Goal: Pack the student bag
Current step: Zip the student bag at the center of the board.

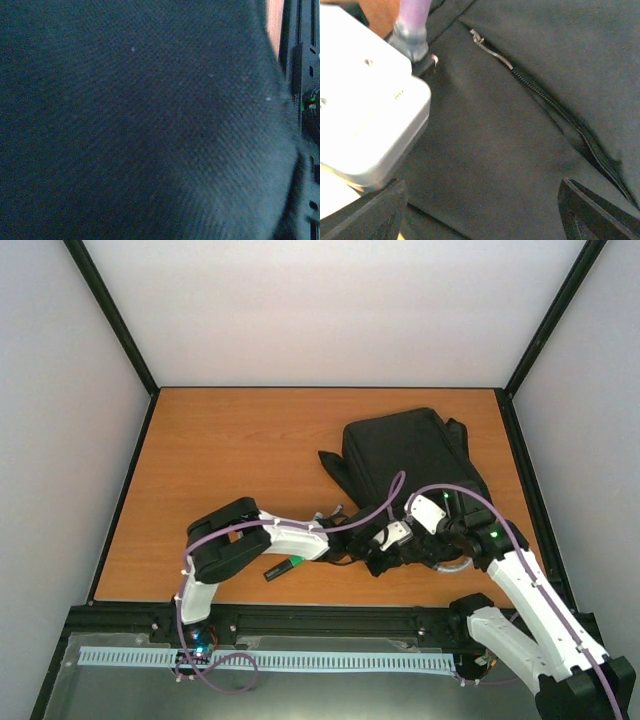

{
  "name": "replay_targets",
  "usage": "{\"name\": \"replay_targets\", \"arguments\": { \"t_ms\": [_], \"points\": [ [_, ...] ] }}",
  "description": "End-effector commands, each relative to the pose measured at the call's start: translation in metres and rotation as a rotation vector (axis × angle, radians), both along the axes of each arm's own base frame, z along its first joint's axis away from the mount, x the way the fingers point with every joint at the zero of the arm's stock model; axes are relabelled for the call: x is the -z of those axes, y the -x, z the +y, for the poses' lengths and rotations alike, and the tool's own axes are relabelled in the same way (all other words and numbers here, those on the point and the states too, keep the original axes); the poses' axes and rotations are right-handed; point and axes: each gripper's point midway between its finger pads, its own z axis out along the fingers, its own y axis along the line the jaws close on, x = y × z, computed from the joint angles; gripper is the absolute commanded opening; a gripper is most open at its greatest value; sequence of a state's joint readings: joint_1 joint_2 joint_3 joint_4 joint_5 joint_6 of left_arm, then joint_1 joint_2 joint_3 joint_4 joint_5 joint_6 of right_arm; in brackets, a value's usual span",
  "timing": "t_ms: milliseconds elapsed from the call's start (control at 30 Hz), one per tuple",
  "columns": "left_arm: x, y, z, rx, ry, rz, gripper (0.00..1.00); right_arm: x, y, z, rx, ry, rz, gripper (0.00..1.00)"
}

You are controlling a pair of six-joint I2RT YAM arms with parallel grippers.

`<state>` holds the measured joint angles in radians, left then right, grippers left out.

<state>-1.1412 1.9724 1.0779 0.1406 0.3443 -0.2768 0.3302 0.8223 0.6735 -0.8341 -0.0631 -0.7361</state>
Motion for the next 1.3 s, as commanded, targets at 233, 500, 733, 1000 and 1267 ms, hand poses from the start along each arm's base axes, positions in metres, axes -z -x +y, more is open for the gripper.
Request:
{"name": "replay_targets", "arguments": {
  "t_ms": [233, 500, 733, 1000, 1267],
  "points": [
    [-0.011, -0.046, -0.060, -0.018, 0.076, -0.005, 0.01, -0.010, -0.002, -0.041, 0.166, -0.004, 0.012, 0.87],
    [-0.022, -0.084, -0.069, -0.035, 0.095, 0.001, 0.41, -0.007, -0.023, -0.074, 0.329, -0.052, 0.064, 0.82],
    [-0.036, -0.064, -0.019, -0.080, 0.061, -0.015, 0.56, 0.006, -0.013, -0.088, 0.364, -0.017, 0.084, 0.76],
    [-0.055, -0.084, 0.026, -0.288, 0.018, 0.025, 0.66, 0.038, -0.005, -0.094, 0.390, 0.021, 0.167, 0.73],
    [-0.083, -0.171, 0.044, -0.630, 0.055, 0.158, 0.71, 0.040, -0.023, -0.093, 0.423, -0.017, 0.181, 0.72]
  ]
}}
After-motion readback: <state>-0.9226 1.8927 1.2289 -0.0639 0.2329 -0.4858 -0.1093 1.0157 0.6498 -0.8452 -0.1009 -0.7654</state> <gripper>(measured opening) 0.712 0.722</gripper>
